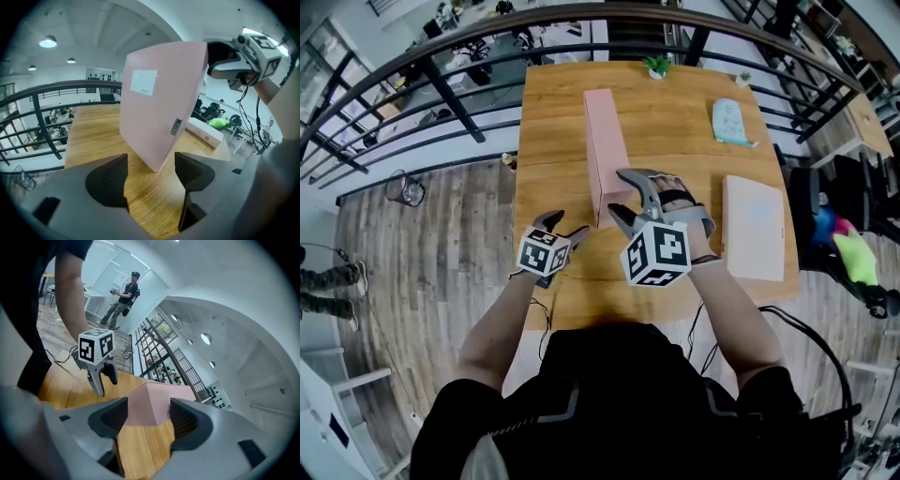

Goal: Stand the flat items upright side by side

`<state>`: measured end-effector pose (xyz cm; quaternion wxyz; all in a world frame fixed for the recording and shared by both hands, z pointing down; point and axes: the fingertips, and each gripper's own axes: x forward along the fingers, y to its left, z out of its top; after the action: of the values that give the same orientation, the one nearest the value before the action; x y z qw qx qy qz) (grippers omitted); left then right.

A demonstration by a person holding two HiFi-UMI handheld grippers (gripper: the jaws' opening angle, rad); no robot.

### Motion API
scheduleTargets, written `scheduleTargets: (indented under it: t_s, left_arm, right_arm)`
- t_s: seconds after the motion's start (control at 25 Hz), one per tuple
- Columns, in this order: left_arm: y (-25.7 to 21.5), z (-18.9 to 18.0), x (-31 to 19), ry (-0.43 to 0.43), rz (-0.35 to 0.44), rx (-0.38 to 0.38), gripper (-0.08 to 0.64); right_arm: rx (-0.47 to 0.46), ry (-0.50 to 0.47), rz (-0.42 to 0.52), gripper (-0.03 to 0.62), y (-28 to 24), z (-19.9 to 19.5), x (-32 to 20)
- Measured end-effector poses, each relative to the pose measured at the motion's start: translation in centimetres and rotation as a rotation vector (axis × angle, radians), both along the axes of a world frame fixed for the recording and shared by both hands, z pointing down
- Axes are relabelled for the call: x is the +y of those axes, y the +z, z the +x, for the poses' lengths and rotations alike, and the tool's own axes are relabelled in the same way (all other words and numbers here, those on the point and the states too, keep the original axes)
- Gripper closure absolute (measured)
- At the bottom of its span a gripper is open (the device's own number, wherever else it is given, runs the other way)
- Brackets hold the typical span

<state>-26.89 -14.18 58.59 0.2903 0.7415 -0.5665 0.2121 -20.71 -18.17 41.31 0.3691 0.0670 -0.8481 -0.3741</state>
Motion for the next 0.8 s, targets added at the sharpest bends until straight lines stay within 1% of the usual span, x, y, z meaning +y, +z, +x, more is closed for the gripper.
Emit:
scheduleTargets:
  t_s: [0.2,0.28,0.48,0.56,0.64,0.8]
  left_arm:
    - [-4.0,-1.5,1.4,-0.053,0.09,0.007,0.23]
    - [-5.6,-2.1,1.8,-0.079,0.123,0.014,0.231]
    - [-9.9,-4.0,3.0,-0.161,0.224,0.039,0.232]
    - [-11.5,-4.9,3.5,-0.2,0.265,0.052,0.233]
    - [-12.5,-5.8,4.2,-0.237,0.285,0.045,0.233]
    - [-13.5,-6.7,5.3,-0.263,0.294,0.036,0.233]
  right_arm:
    - [0.002,-0.006,0.005,0.287,0.1,-0.2,0.2]
    - [0.006,-0.01,0.006,0.266,0.3,-0.3,0.3]
    - [-0.025,0.001,-0.022,0.264,0.1,-0.4,0.3]
    - [-0.071,0.025,-0.077,0.258,-0.4,-0.7,0.3]
    - [-0.153,0.073,-0.159,0.238,-1.1,-0.8,0.1]
    - [-0.292,0.223,-0.311,0.222,-1.4,0.2,-0.4]
